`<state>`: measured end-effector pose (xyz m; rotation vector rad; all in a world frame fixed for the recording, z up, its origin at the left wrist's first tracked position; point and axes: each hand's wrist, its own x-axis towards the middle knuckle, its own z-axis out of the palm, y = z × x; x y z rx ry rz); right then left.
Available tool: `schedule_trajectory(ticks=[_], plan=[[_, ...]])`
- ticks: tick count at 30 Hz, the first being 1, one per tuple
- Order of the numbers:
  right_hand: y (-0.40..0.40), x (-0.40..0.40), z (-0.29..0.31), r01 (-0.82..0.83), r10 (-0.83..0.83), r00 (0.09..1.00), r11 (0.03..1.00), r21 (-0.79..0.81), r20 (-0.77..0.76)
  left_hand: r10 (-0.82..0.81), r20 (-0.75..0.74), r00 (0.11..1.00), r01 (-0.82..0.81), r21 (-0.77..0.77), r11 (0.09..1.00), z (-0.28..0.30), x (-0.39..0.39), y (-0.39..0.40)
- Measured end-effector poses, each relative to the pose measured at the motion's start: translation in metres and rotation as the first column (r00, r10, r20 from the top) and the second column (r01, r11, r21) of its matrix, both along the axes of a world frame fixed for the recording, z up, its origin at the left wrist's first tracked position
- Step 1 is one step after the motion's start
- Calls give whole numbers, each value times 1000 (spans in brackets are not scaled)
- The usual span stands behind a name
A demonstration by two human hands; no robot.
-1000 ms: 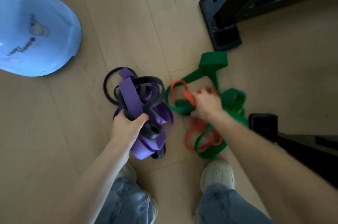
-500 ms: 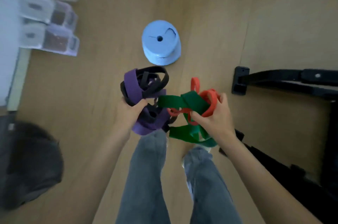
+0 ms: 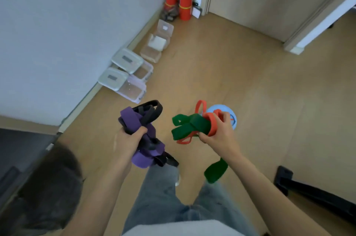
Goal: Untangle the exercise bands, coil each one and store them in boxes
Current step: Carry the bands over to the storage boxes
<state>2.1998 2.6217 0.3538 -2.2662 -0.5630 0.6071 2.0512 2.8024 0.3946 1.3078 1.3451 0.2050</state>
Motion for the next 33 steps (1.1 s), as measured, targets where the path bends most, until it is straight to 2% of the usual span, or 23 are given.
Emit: schedule_trajectory(ticks=[4,10,15,18,21,23,25,27,33], plan=[[74,55,30,-19,11,998,992,127,62,31,67,997,-34,45,998,21,41,69],[184,144,53,-177,152,982,948,264,112,130,124,984,-138,60,989,28,104,138],[277,219,26,-411,404,912,898,161,74,224,127,966,-232,54,971,-2,176,188],[326,284,-13,-565,566,824,820,94,9,276,46,960,-278,27,960,-41,232,212],[375,353,-49,-668,660,734,744,6,-159,413,-56,909,-412,33,911,-81,283,231],[400,389,-76,-705,682,698,708,-42,-220,389,-123,913,-386,49,921,-104,309,247],[412,410,-102,-674,632,718,736,-65,-290,337,-221,915,-337,42,941,-117,328,255],[430,423,-137,-637,593,745,768,-65,-306,279,-246,928,-283,18,959,-142,337,271],[463,451,-310,-522,431,801,843,-132,-415,130,-306,943,-159,-73,985,-286,358,317]])
